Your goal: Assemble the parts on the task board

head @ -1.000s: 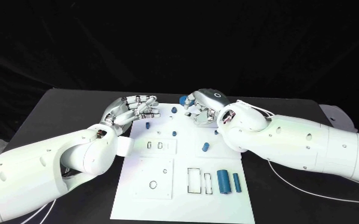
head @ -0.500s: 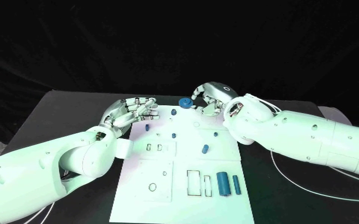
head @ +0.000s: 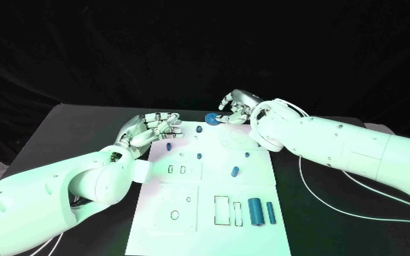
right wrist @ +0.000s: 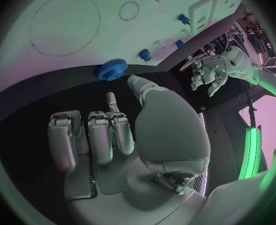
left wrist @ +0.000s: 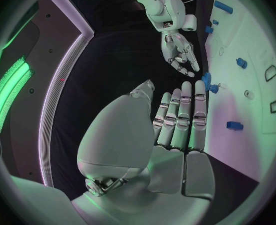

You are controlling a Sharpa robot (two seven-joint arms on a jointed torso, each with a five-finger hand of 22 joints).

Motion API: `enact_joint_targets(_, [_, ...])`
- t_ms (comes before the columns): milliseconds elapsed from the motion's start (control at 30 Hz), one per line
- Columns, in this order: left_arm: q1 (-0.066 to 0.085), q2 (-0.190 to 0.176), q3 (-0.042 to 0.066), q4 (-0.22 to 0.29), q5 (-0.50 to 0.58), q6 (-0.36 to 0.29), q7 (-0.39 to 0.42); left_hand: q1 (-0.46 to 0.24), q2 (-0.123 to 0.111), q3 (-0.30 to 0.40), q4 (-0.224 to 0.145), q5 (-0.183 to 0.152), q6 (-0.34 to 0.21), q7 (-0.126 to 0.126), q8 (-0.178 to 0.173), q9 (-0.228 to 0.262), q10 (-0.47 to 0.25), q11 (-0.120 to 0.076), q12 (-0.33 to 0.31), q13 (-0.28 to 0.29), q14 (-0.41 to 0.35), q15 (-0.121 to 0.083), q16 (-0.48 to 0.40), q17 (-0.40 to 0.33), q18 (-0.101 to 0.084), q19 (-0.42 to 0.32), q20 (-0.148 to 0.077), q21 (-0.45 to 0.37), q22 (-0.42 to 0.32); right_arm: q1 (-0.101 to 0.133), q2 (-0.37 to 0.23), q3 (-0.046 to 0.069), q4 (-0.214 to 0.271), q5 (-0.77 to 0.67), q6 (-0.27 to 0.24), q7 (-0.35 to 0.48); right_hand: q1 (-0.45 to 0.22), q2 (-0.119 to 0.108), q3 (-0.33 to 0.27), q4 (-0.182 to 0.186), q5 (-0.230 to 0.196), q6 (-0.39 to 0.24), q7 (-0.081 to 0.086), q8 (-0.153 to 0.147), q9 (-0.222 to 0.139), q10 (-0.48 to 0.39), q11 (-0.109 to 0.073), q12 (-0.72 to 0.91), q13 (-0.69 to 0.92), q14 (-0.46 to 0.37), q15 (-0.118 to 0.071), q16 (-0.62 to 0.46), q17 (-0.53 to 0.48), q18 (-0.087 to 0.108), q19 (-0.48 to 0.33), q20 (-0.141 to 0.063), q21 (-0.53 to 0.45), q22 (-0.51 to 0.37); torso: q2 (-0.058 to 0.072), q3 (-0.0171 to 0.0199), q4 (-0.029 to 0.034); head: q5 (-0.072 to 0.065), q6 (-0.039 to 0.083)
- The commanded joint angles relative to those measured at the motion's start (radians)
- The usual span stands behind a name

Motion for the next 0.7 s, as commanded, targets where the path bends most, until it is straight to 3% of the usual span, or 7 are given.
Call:
enact_joint_targets(33, [0.001,0.004,0.001,0.005,0.001,0.013,0.01,-0.011,-0.001,0.007,0.0,-0.004,-0.009,0.022,-0.007,-0.001,0.0,0.005,-0.006,-0.001,0.002,0.002,-0.004,0.001,0.006,0.007,0.001,0.001,-0.002,0.001,0.022,0.0,-0.036,0.061,0.087,0.012,-0.011,0.003,-0.006,-0.001,0.001,-0.01,0.0,-0.007,-0.002,0.077,0.008,-0.004,0.235,0.1,0.006,0.003,0.242,-0.01,0.076,0.004,-0.002,0.221,0.001,0.0007,0.0018,-0.001,-0.002])
enact_joint_targets(400, [0.001,0.008,0.001,0.004,0.001,0.013,0.008,-0.011,-0.001,0.007,0.0,-0.004,-0.009,0.022,-0.007,-0.001,0.0,0.005,-0.006,-0.001,0.002,0.002,-0.004,0.001,0.006,0.007,0.001,0.001,-0.002,0.002,0.081,0.0,-0.127,0.066,0.085,0.013,-0.011,0.006,-0.007,-0.001,0.001,-0.015,0.001,-0.011,-0.002,0.077,0.01,-0.005,0.234,0.1,0.007,0.003,0.244,-0.01,0.076,0.006,-0.001,0.221,0.001,0.0011,0.0039,0.0,0.001])
enact_joint_targets(700, [0.001,0.01,0.001,0.002,0.0,0.012,0.006,-0.011,-0.001,0.007,0.0,-0.004,-0.009,0.022,-0.007,-0.001,0.0,0.005,-0.006,-0.001,0.002,0.002,-0.004,0.001,0.006,0.007,0.001,0.001,-0.002,0.002,0.101,0.0,-0.149,0.068,0.096,0.017,-0.01,0.007,-0.007,-0.002,0.001,-0.016,0.002,-0.012,-0.002,0.078,0.01,-0.004,0.236,0.1,0.007,0.003,0.245,-0.011,0.077,0.006,0.0,0.223,0.001,0.0016,0.0033,0.004,0.0])
